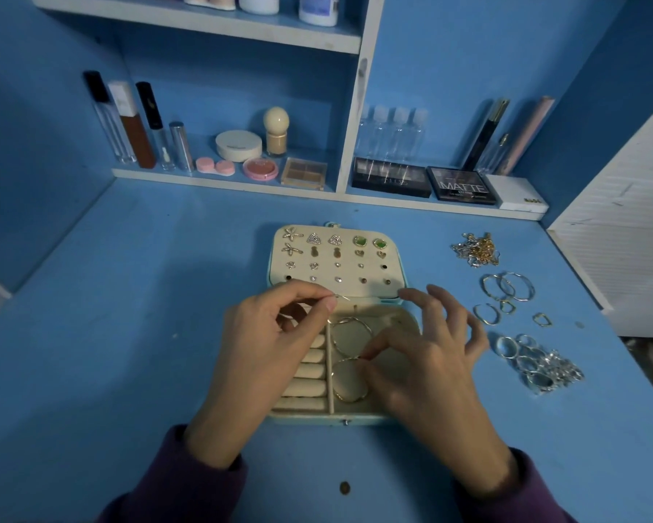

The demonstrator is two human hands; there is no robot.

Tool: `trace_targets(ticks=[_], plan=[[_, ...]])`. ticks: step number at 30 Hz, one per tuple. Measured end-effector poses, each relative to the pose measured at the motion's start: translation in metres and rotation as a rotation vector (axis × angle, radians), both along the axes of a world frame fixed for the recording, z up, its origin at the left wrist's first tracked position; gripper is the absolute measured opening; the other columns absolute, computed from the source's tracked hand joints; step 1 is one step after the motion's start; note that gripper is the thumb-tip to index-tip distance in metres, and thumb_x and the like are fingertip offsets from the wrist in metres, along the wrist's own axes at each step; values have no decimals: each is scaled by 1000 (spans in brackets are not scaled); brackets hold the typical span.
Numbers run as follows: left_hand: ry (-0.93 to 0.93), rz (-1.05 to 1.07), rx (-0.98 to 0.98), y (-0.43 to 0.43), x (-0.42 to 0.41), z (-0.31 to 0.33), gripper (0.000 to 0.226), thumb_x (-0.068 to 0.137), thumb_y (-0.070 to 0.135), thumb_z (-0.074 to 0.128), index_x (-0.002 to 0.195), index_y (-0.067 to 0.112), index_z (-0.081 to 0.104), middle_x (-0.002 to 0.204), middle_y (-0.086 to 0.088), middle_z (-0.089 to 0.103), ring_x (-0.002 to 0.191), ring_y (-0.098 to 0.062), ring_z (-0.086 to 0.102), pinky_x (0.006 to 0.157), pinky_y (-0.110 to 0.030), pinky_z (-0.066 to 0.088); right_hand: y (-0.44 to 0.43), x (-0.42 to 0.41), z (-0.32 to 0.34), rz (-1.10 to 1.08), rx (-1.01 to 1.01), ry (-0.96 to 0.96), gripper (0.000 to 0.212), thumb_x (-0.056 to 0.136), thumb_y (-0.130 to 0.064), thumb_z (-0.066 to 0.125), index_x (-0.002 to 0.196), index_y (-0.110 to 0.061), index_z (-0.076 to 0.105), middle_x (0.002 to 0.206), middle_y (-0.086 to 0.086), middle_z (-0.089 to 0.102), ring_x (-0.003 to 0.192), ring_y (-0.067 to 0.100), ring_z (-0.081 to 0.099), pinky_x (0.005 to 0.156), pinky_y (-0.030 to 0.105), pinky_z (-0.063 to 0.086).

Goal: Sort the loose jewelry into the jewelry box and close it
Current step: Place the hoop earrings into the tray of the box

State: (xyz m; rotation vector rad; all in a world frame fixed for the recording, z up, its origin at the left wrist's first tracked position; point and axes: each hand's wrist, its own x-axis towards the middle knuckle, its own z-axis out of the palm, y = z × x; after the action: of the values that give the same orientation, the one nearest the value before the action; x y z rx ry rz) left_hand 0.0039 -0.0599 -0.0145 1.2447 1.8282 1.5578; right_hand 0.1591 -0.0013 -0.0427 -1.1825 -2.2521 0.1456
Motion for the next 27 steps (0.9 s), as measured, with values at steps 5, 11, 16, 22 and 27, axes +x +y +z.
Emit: trace_targets(ticks=[5, 11, 16, 22, 27], plan=[[66, -10, -15, 4, -1, 2, 15, 79, 20, 74, 77, 35, 72, 75, 20, 70, 69, -1, 63, 64, -8, 44, -1, -1, 1, 29, 33, -86, 8, 60, -40, 70, 66, -35, 65, 121, 5, 54, 127, 34, 36, 105, 49, 10], [254, -56, -110, 18, 4, 5, 11, 79, 22, 76, 90, 21, 78, 80, 11, 74, 74, 1, 61, 66, -6, 44, 14, 12, 12, 48, -22, 219, 15, 74, -47, 57, 74, -36, 68, 110, -3, 59, 112, 20, 44, 94, 35, 27], [538, -153, -295, 32, 23, 8, 14, 89, 36, 64, 99, 31, 73, 91, 15, 72, 72, 5, 56, 64, -5, 42, 32, 29, 9, -86, -88, 509, 12, 78, -35, 63, 75, -45, 57, 96, -2, 62, 100, 17, 51, 90, 25, 37], [773, -206, -341, 45, 37, 5, 20, 93, 39, 55, 100, 29, 71, 90, 5, 70, 84, -15, 63, 77, -35, 52, 40, 34, -1, -135, -106, 556, 11, 78, -26, 64, 72, -34, 60, 86, -3, 63, 90, 6, 50, 86, 37, 42], [703, -220, -287, 43, 37, 5, 21, 91, 38, 59, 107, 32, 70, 93, 5, 73, 87, -14, 65, 79, -35, 51, 43, 37, -3, -156, -107, 591, 7, 78, -29, 64, 73, -31, 62, 86, -5, 63, 90, 11, 51, 83, 38, 44]])
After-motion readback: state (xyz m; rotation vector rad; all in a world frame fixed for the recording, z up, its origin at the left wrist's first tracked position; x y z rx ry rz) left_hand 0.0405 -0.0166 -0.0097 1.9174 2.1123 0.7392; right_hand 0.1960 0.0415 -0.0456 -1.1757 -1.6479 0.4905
